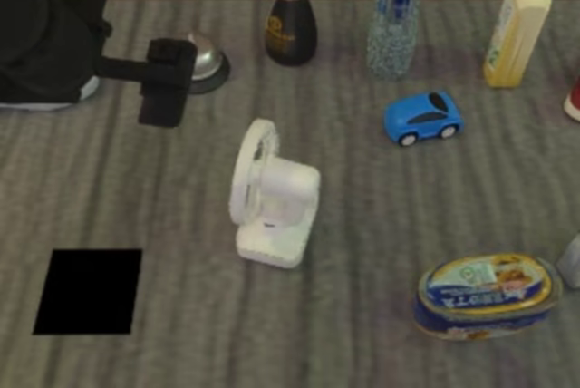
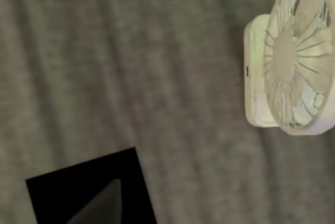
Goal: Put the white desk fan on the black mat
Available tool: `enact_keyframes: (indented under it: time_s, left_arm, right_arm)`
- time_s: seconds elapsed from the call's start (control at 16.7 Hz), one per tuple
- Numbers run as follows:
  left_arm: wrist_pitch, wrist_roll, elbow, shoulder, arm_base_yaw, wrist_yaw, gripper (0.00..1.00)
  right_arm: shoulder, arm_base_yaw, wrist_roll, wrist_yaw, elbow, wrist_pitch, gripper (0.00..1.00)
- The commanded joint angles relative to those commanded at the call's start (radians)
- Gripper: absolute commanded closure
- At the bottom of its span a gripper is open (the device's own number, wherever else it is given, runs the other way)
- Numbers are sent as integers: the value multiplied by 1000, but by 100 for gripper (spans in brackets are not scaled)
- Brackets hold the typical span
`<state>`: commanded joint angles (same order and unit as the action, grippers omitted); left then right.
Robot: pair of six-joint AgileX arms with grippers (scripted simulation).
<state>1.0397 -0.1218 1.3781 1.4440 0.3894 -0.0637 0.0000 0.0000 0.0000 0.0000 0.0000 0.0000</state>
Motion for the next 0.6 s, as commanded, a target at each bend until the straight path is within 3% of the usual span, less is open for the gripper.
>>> enact_keyframes:
  time_s: [0.3, 0.6]
  left_arm:
    - [278, -80, 435, 428, 106, 24, 0]
    - [441, -144, 722, 713, 167, 53, 0]
  right_arm:
    - [0, 0, 0, 0, 0, 0, 0]
    - [0, 0, 0, 0, 0, 0, 0]
